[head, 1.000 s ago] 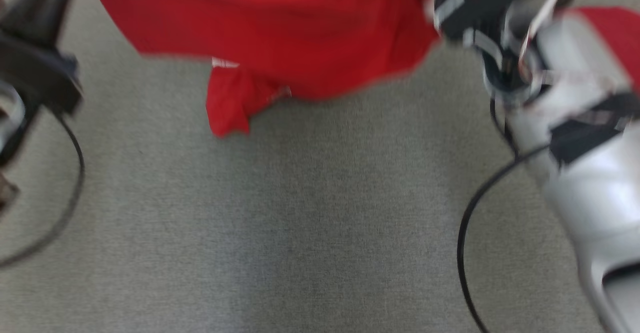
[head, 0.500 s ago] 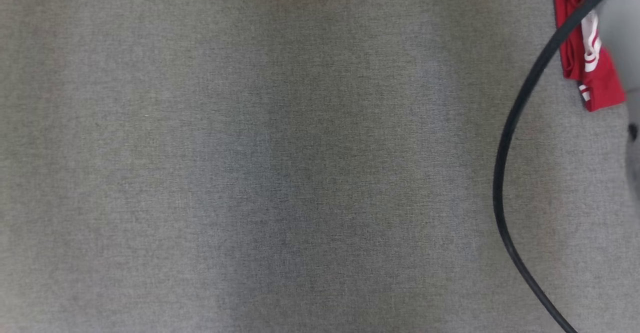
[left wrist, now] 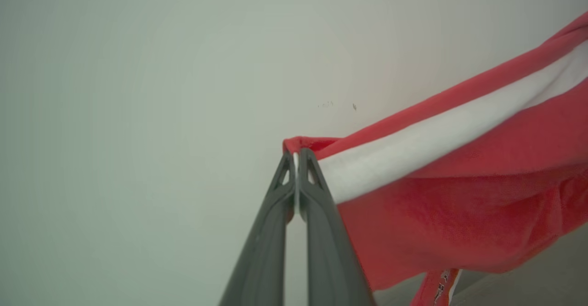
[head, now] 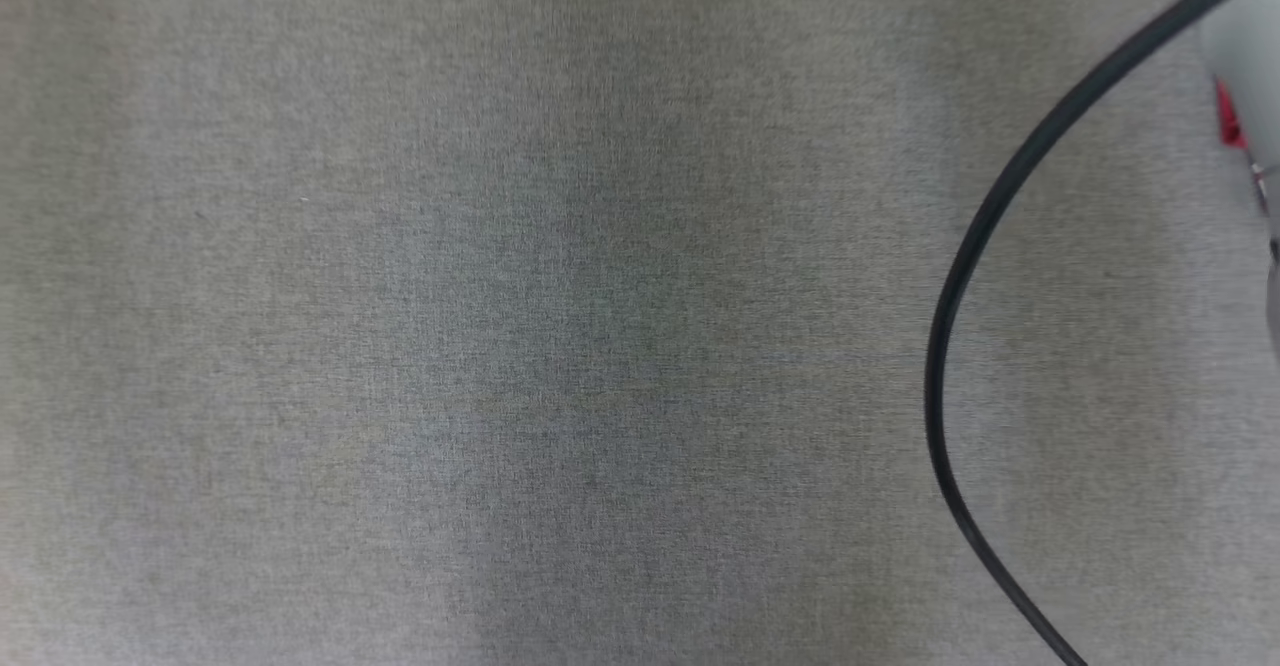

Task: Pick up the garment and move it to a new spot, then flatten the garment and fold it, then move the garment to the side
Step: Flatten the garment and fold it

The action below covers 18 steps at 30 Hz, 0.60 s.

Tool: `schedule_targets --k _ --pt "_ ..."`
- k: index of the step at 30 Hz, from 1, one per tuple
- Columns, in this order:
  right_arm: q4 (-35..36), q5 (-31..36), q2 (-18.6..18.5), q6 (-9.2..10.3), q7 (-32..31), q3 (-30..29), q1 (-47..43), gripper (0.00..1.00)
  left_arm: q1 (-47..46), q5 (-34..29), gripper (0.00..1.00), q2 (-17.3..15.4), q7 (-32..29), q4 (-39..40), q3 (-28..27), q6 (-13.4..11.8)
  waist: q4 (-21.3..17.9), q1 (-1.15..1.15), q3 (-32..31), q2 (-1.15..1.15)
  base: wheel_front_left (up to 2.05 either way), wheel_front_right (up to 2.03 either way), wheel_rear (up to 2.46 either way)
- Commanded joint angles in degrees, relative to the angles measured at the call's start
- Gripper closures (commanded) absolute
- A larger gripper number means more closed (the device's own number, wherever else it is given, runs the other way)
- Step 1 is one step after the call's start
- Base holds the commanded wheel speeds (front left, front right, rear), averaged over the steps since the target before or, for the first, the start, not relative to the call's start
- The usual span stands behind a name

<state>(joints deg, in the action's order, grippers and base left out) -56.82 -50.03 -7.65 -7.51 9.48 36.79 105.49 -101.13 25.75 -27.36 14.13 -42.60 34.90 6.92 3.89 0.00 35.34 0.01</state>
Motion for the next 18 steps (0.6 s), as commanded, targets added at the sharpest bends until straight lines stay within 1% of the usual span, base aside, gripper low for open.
schedule_targets --k 1,4,7,10,11,12,13,14,18 --pt "1.2 -0.8 -0.8 0.04 -0.3 1.1 -1.4 1.0 2.0 0.3 1.0 -0.2 0.5 0.3 -0.4 -0.5 0.5 0.0 1.7 -0.01 0.0 0.0 0.0" --pt "4.8 -3.8 -2.5 0.04 -1.1 3.6 -6.1 1.0 6.3 1.4 1.0 -0.1 0.9 2.0 -1.1 -0.6 0.5 0.0 1.4 -0.01 0.0 0.0 0.0" --pt "9.1 -6.7 -4.4 0.03 -2.0 6.8 -11.9 1.0 12.3 2.4 1.0 -0.7 1.1 5.4 -2.1 -0.9 -0.1 0.0 0.1 -0.01 0.0 0.0 0.0" --pt "13.1 -9.8 -6.0 0.03 -1.7 9.0 -18.1 1.0 18.8 2.7 1.0 -2.1 1.0 8.9 -2.8 -1.3 -1.4 0.0 -1.7 -0.01 0.0 0.0 0.0" --pt "14.4 -10.2 -6.7 0.02 -1.4 10.0 -19.8 1.0 21.0 3.2 1.0 -2.3 1.0 10.1 -3.4 -1.8 -1.9 0.0 -2.3 -0.01 0.0 0.0 0.0" --pt "17.3 -11.4 -8.0 0.02 -0.3 11.4 -23.5 1.0 25.6 3.9 1.0 -2.9 1.0 13.3 -4.4 -2.7 -2.4 0.0 -3.8 -0.01 0.0 0.0 0.0" --pt "18.9 -12.0 -8.5 0.02 0.2 12.1 -25.5 1.0 28.0 4.4 1.0 -3.2 1.1 15.1 -5.2 -3.2 -2.6 0.0 -4.6 -0.01 0.0 0.0 0.0" --pt "21.5 -12.7 -9.7 0.02 1.1 13.4 -29.3 1.0 33.1 4.6 1.0 -3.8 1.1 18.3 -5.7 -4.3 -3.0 0.0 -6.2 -0.01 0.0 0.0 0.0" --pt "26.2 -13.8 -12.5 0.01 2.1 16.0 -36.4 1.0 42.6 5.7 1.0 -4.1 1.1 24.7 -6.6 -6.2 -3.3 0.0 -9.4 -0.01 0.0 0.0 0.0"
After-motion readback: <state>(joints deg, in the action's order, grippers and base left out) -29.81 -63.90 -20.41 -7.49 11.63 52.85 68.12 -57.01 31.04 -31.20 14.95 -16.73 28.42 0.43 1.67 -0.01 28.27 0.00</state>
